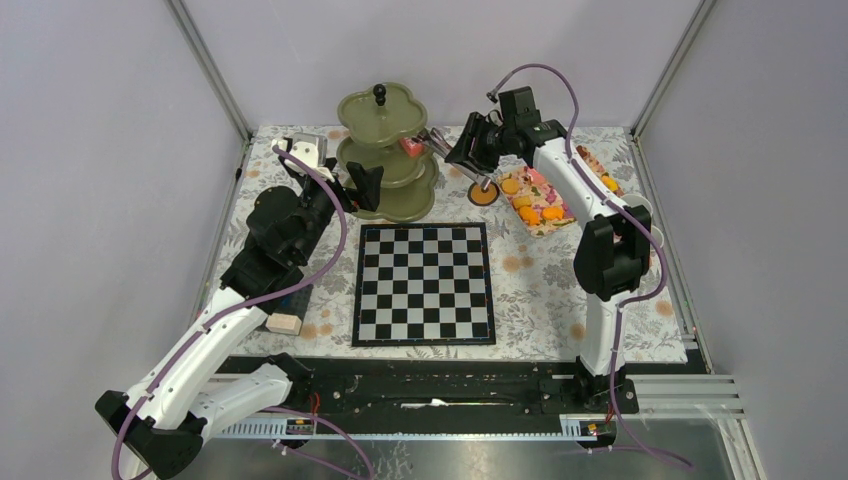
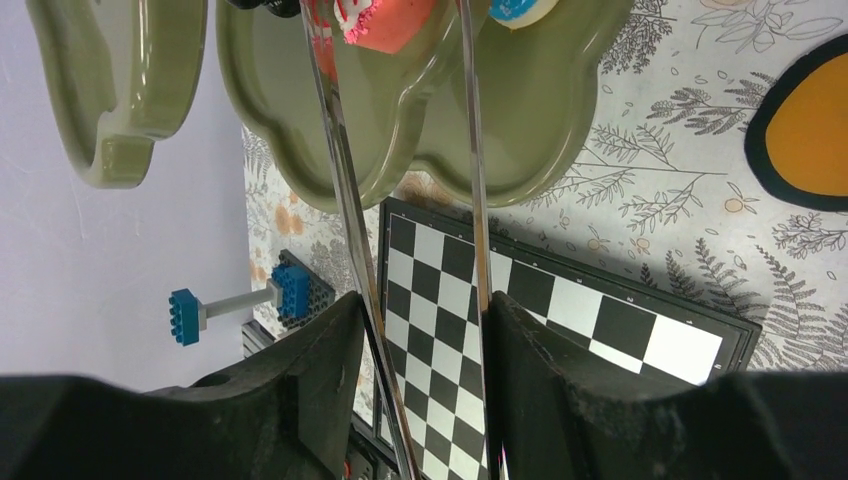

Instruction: Serve the afternoon tea

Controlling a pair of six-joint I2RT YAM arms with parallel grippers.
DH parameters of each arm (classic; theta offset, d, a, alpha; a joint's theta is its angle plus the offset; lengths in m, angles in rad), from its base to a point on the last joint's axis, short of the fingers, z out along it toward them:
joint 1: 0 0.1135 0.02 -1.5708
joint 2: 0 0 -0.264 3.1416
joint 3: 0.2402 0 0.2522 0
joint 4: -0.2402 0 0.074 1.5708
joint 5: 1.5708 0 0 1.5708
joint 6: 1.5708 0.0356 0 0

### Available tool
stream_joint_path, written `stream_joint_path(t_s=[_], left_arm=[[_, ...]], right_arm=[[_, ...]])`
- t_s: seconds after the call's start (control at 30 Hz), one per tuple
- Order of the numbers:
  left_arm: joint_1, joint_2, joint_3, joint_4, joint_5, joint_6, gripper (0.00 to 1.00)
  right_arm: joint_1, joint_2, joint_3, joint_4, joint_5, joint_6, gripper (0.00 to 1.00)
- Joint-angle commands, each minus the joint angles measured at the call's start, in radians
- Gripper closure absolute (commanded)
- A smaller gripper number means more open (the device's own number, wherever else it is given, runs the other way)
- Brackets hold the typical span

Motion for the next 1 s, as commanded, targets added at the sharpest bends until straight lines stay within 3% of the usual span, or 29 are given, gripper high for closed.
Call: stream_joint_path(t_s=[0.0, 0.3, 0.5, 0.67, 0.8, 0.97], left_arm=[[-0.003, -0.010, 0.002, 0.041, 0.011, -0.004, 0.01], [-0.003, -0.007, 0.003, 0.042, 0.020, -0.007, 0.01], [-0.003, -0.008, 0.003, 0.042, 0.019, -0.007, 0.01], [-0.003, -0.008, 0.003, 0.041, 0.023, -0.008, 0.01], [-0.003, -0.009, 0.002, 0.042, 0.024, -0.011, 0.01], [-0.003, -0.008, 0.003, 0.042, 0.032, -0.015, 0.01]], right_arm=[[0.011, -0.065, 0.035, -0.025, 0.043, -0.018, 0.46], [0.010, -0.196, -0.054, -0.004, 0.101, -0.032, 0.47], [-0.025, -0.309, -0.197, 0.020, 0.120, -0.038, 0.47], [-0.124, -0.419, -0.364, 0.047, 0.103, -0.048, 0.48], [-0.274, -0.492, -0.491, 0.048, 0.077, -0.079, 0.48], [-0.441, -0.543, -0.558, -0.014, 0.165, -0.174, 0.47]])
